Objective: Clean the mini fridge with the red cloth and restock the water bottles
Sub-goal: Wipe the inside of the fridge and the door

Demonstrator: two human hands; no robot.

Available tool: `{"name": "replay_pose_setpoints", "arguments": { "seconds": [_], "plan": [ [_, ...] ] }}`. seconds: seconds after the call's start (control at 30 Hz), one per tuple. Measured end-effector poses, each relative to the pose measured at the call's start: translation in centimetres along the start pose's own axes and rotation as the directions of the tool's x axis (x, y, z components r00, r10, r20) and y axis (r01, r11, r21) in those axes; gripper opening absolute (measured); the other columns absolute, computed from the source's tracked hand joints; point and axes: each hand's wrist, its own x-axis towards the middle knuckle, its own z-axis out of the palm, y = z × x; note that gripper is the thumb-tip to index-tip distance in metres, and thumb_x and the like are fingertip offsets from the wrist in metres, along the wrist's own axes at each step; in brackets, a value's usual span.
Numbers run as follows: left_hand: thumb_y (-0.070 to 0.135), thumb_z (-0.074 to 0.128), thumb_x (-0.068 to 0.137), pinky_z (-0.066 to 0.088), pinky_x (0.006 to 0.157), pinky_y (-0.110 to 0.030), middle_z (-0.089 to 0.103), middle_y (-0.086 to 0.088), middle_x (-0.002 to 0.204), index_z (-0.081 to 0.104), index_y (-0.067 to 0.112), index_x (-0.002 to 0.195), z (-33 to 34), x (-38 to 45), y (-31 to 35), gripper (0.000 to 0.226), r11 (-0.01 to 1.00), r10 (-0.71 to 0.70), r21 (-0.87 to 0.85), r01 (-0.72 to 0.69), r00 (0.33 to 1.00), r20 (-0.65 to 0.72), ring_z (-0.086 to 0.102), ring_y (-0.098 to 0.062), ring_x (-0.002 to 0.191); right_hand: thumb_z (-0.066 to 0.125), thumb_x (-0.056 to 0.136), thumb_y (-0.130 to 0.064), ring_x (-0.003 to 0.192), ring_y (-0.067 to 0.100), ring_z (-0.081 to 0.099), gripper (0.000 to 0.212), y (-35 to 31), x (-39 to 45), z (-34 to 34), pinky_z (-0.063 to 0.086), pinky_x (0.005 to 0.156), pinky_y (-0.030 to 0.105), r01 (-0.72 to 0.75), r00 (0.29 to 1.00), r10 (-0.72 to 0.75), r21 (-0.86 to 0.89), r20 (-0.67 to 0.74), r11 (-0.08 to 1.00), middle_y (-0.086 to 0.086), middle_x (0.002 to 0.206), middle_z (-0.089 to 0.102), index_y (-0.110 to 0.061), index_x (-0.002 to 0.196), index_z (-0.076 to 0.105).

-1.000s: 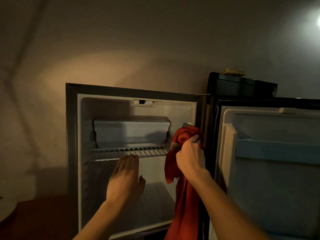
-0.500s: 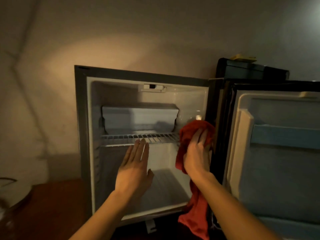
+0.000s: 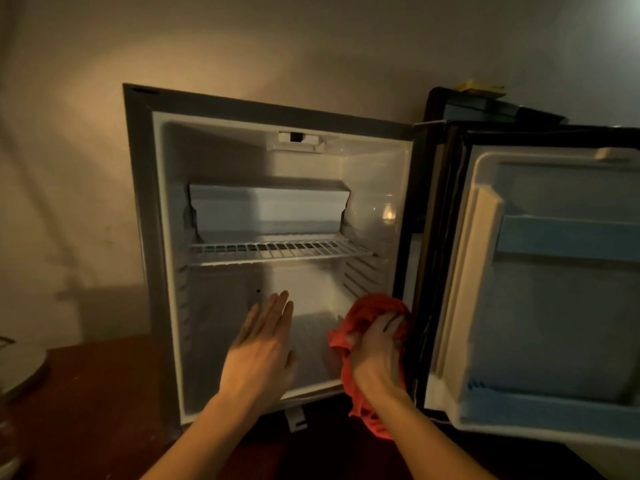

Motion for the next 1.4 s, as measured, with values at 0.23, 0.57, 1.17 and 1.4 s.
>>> {"name": "replay_pose_setpoints", "arguments": {
  "seconds": [0.23, 0.57, 1.17, 1.4],
  "plan": [
    [0.032, 0.061, 0.072, 0.008, 0.122, -0.029, 0.035, -0.007, 0.156, 0.043, 0.008, 0.145, 1.4, -1.0, -1.2, 0.079, 1.000, -0.012, -0.024, 0.011, 1.000, -0.010, 0.032, -0.019, 0.145, 0.073, 0.080, -0.024, 0.129, 0.049, 0.041, 0.097, 0.1, 1.4, -1.2, 0.044, 0.102, 0.050, 0.125, 0.972, -0.123, 0.000, -0.198, 0.992, 0.036, 0.151, 0.018, 0.011, 0.147, 0.012],
    [0.035, 0.055, 0.085, 0.010, 0.120, -0.032, 0.025, -0.004, 0.161, 0.027, 0.014, 0.153, 2.8, -4.7, -2.2, 0.076, 0.985, -0.114, -0.111, 0.128, 0.985, 0.128, 0.023, -0.021, 0.148, 0.050, 0.093, -0.047, 0.115, 0.034, 0.058, 0.082, 1.2, -2.4, 3.3, 0.048, 0.092, 0.036, -0.063, 0.996, 0.058, 0.077, 0.063, 0.995, 0.028, 0.141, 0.039, 0.011, 0.143, 0.020],
    [0.044, 0.053, 0.092, -0.001, 0.114, -0.028, 0.019, -0.003, 0.163, 0.016, 0.017, 0.156, 1.8, -6.3, -2.1, 0.079, 0.984, -0.146, -0.088, 0.156, 0.983, 0.111, 0.019, -0.024, 0.150, 0.030, 0.079, -0.073, 0.088, 0.035, 0.065, 0.074, 3.0, -1.5, 2.3, 0.056, 0.071, 0.043, 0.102, 0.994, -0.101, 0.500, -0.029, 0.860, 0.023, 0.118, 0.062, -0.045, 0.147, 0.022],
    [0.044, 0.053, 0.090, 0.015, 0.120, -0.034, 0.024, -0.004, 0.161, 0.022, 0.015, 0.155, 1.7, -6.5, -2.5, 0.078, 0.984, -0.151, -0.074, 0.162, 0.978, 0.144, 0.024, -0.024, 0.148, 0.056, 0.094, -0.036, 0.136, 0.037, 0.036, 0.090, 2.7, -2.2, 1.7, 0.031, 0.106, 0.031, -0.096, 0.970, 0.054, 0.170, 0.238, 0.981, 0.032, 0.151, 0.022, 0.017, 0.144, 0.003]
  ]
}}
